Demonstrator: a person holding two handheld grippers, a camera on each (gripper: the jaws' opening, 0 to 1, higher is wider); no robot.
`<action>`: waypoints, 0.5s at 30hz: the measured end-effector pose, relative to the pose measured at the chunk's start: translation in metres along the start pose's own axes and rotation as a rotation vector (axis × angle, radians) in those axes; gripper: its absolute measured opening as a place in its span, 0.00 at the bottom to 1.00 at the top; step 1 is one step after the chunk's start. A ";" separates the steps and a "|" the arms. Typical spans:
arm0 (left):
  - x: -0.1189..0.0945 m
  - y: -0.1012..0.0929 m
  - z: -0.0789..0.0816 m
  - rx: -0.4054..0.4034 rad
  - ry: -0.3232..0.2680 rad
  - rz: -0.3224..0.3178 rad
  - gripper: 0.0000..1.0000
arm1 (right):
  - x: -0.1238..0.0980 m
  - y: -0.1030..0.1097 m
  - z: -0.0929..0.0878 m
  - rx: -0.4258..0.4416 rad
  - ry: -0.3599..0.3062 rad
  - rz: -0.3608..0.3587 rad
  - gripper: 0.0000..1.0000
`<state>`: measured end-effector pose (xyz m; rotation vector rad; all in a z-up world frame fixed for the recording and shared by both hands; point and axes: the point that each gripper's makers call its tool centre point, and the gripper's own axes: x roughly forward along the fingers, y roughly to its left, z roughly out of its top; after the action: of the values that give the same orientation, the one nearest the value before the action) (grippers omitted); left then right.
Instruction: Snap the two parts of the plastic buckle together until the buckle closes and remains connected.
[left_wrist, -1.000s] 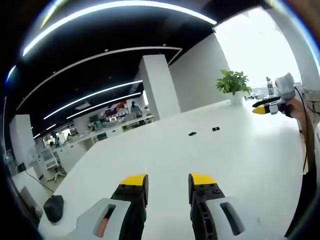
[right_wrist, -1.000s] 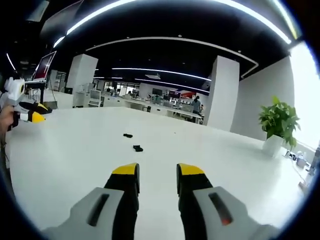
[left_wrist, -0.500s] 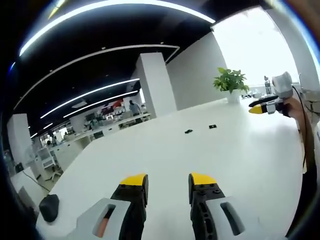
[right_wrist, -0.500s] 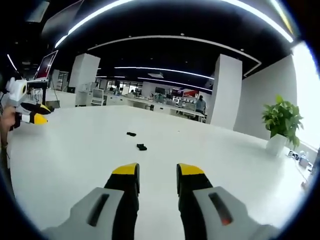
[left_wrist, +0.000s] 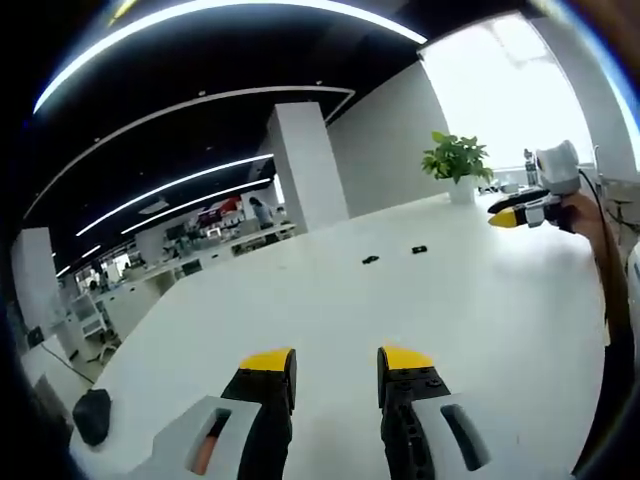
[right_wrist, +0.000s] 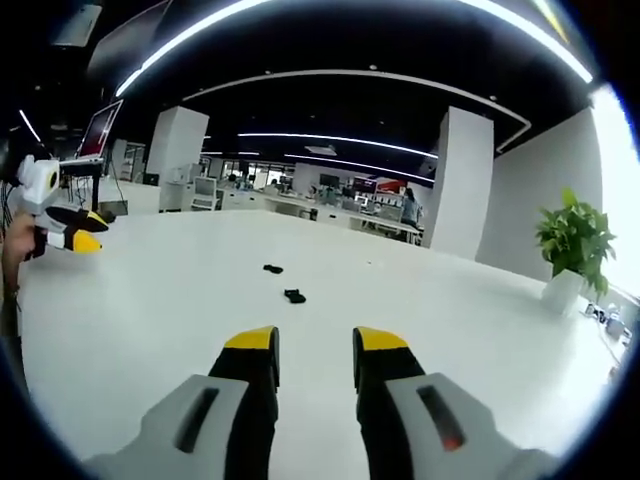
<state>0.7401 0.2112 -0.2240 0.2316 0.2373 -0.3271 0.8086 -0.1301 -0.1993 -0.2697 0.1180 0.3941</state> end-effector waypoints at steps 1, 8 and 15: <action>0.000 0.000 0.000 0.001 0.000 -0.001 0.33 | 0.000 -0.001 0.000 0.000 -0.001 -0.002 0.30; 0.001 -0.001 0.000 0.001 0.005 -0.002 0.33 | 0.001 0.002 0.003 0.002 -0.008 0.011 0.28; 0.002 -0.004 0.002 0.003 0.005 -0.010 0.33 | 0.003 0.005 0.006 0.004 -0.016 0.026 0.28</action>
<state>0.7412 0.2069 -0.2236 0.2339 0.2429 -0.3368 0.8093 -0.1228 -0.1954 -0.2617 0.1070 0.4222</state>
